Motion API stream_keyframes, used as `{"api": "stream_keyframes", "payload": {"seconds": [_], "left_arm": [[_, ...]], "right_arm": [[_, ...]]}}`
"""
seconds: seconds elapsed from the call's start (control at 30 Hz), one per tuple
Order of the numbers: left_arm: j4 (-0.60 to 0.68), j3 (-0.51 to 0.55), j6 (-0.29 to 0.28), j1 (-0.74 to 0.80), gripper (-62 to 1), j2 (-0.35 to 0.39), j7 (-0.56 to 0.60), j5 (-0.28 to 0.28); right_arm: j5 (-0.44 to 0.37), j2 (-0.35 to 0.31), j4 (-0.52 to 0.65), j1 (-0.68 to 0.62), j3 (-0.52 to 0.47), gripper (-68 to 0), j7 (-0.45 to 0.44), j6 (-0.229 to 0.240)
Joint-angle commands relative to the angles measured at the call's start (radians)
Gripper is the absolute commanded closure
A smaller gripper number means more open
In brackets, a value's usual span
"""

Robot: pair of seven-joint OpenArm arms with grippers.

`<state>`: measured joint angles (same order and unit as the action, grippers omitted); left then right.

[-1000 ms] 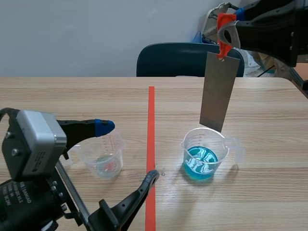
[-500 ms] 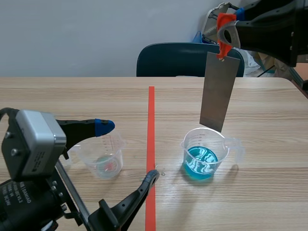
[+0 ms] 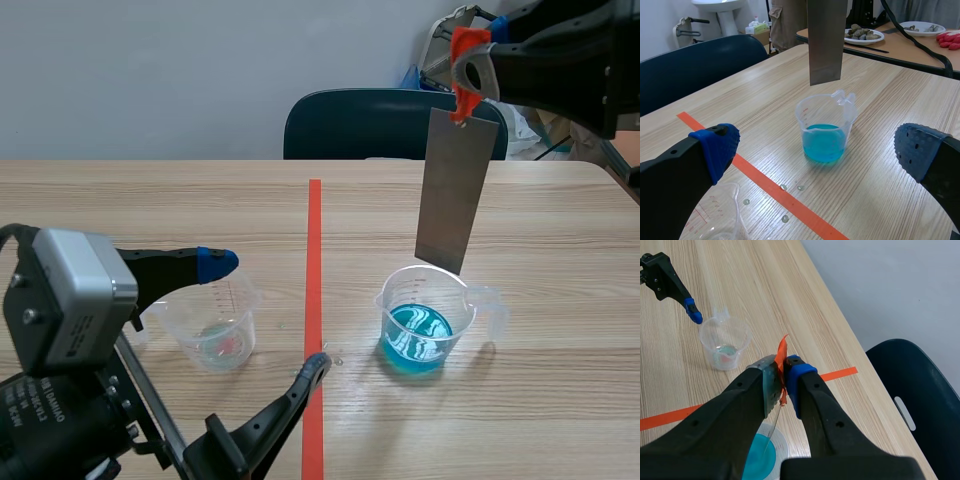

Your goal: Do the redox reaction experiment

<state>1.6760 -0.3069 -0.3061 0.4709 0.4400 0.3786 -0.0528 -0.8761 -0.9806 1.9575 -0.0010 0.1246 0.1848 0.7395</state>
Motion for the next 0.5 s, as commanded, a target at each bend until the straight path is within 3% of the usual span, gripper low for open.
{"api": "stream_keyframes", "payload": {"seconds": [0.0,0.47], "left_arm": [[0.008,0.001,0.005,-0.003,-62.3,-0.005,0.018,-0.009],[0.008,0.001,0.005,-0.003,-62.3,-0.005,0.018,-0.009]], "right_arm": [[-0.006,-0.005,0.012,0.001,-0.010,-0.6,-0.007,0.006],[0.001,-0.006,0.012,0.001,-0.010,-0.6,-0.007,0.006]]}}
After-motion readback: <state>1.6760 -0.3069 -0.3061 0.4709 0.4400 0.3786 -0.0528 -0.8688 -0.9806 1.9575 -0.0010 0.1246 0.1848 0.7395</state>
